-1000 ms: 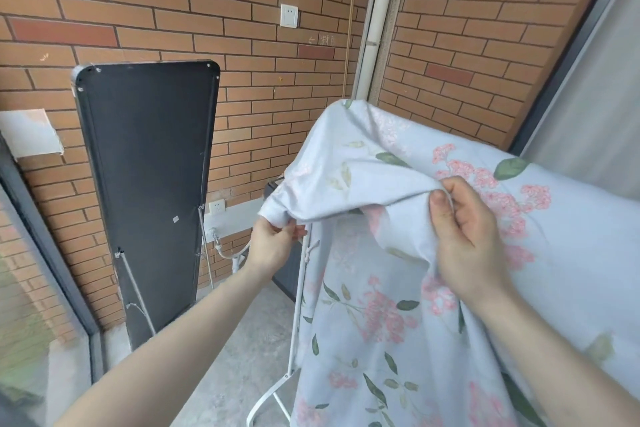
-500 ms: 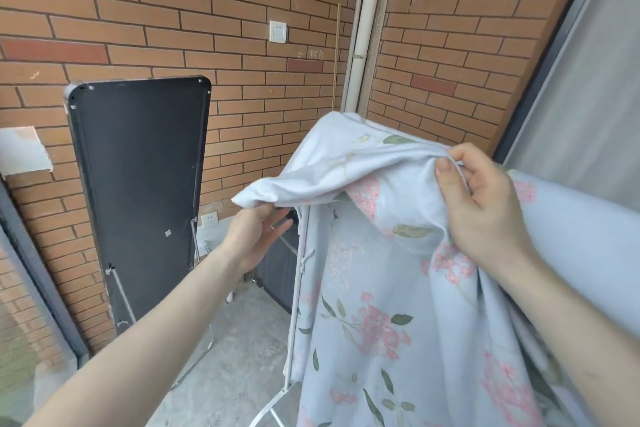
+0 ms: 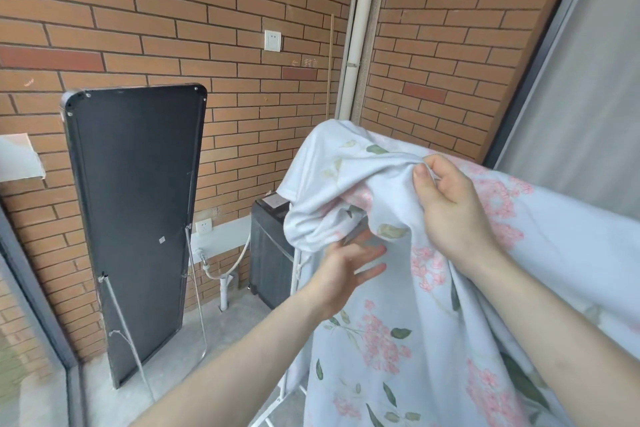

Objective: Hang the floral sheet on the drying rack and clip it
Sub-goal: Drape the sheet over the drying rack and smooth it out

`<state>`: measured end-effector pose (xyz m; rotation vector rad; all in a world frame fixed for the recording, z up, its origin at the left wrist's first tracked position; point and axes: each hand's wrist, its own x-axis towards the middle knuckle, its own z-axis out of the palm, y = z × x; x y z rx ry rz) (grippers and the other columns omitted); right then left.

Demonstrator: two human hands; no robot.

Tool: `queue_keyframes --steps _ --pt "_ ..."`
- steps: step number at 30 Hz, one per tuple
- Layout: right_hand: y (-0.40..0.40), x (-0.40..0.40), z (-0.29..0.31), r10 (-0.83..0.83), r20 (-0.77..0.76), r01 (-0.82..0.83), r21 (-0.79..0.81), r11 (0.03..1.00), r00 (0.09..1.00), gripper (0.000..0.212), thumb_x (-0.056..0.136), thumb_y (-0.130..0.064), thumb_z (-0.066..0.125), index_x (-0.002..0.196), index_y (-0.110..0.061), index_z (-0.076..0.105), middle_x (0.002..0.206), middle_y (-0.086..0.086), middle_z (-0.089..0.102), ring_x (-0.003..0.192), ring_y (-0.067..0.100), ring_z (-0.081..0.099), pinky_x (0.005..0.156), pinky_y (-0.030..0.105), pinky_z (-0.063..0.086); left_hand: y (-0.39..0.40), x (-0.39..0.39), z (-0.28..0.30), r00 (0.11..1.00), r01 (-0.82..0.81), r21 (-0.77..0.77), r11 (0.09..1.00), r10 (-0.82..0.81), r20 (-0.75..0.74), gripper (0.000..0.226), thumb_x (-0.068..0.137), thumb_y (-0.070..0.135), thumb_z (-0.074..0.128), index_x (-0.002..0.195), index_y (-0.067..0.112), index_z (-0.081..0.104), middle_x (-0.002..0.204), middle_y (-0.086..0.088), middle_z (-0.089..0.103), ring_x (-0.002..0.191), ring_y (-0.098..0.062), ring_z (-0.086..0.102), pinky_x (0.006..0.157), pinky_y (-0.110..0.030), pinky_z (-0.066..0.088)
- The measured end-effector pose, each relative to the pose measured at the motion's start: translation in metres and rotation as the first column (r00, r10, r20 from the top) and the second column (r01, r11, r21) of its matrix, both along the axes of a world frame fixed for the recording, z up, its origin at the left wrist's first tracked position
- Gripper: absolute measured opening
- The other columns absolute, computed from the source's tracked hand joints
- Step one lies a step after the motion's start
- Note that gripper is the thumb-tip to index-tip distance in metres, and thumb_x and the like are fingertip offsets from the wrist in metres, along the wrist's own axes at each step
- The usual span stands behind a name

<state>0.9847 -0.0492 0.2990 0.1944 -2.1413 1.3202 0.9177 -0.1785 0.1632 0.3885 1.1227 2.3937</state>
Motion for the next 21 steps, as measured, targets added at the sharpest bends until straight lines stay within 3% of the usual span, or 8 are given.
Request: queue_keyframes --steps 4,8,10,15,18,21 --pt "-0.005 0.004 0.001 0.105 0.045 -0.104 -0.03 0.994 0.993 0.036 0.101 -0.044 0.048 0.095 -0.009 0.056 0.082 0.035 0.055 0.071 0.026 0.05 0.068 0.062 0.046 0.012 -0.006 0.018 0.981 -0.188 -0.104 0.977 0.181 -0.077 0.042 0.092 0.015 0.074 0.133 0.012 0.065 0.129 -0.005 0.072 0.116 -0.022 0.071 0.095 -0.04 0.059" --pt "-0.006 0.004 0.01 0.178 0.051 -0.171 -0.118 0.978 0.983 0.027 0.11 -0.022 0.046 0.101 -0.001 0.059 0.088 0.013 0.065 0.081 0.023 0.059 0.077 0.039 0.047 0.016 -0.022 0.035 0.97 -0.242 -0.063 0.968 0.241 -0.025 0.032 0.095 0.006 0.07 0.127 0.004 0.068 0.122 -0.005 0.075 0.112 -0.016 0.072 0.08 -0.027 0.061" --pt "-0.006 0.0 0.019 0.178 0.036 -0.174 -0.099 0.98 0.983 0.025 0.11 -0.022 0.045 0.097 -0.008 0.06 0.083 0.005 0.065 0.076 0.019 0.058 0.073 0.034 0.047 0.018 -0.027 0.044 0.966 -0.259 -0.073 0.963 0.26 0.007 0.027 0.094 -0.003 0.066 0.121 -0.001 0.068 0.114 -0.006 0.076 0.104 -0.016 0.073 0.078 -0.026 0.061" --pt "0.019 -0.021 0.043 0.004 -0.087 0.0 0.047 0.999 0.996 0.023 0.103 -0.03 0.049 0.083 -0.023 0.058 0.075 -0.005 0.058 0.072 0.013 0.052 0.072 0.037 0.042 0.001 -0.034 0.067 0.965 -0.255 -0.028 0.967 0.253 -0.064 0.036 0.099 -0.007 0.041 0.122 -0.001 0.068 0.121 -0.009 0.073 0.117 -0.025 0.069 0.091 -0.027 0.058" --pt "0.042 -0.033 0.058 -0.109 -0.142 0.123 0.091 0.988 0.984 0.024 0.103 -0.029 0.049 0.081 -0.024 0.056 0.072 -0.008 0.054 0.068 0.009 0.048 0.07 0.036 0.04 -0.016 -0.027 0.085 0.949 -0.288 0.023 0.957 0.288 -0.127 0.037 0.106 -0.001 0.035 0.131 0.001 0.062 0.129 -0.013 0.071 0.115 -0.024 0.07 0.096 -0.03 0.057" --pt "0.057 -0.04 0.076 -0.216 -0.202 0.247 0.145 0.958 0.955 0.024 0.104 -0.026 0.049 0.081 -0.029 0.057 0.07 -0.011 0.053 0.066 0.004 0.047 0.069 0.031 0.039 -0.03 -0.021 0.101 0.904 -0.394 0.053 0.917 0.398 -0.16 0.036 0.106 -0.004 0.033 0.124 0.005 0.063 0.117 -0.014 0.074 0.101 -0.022 0.074 0.094 -0.034 0.059"
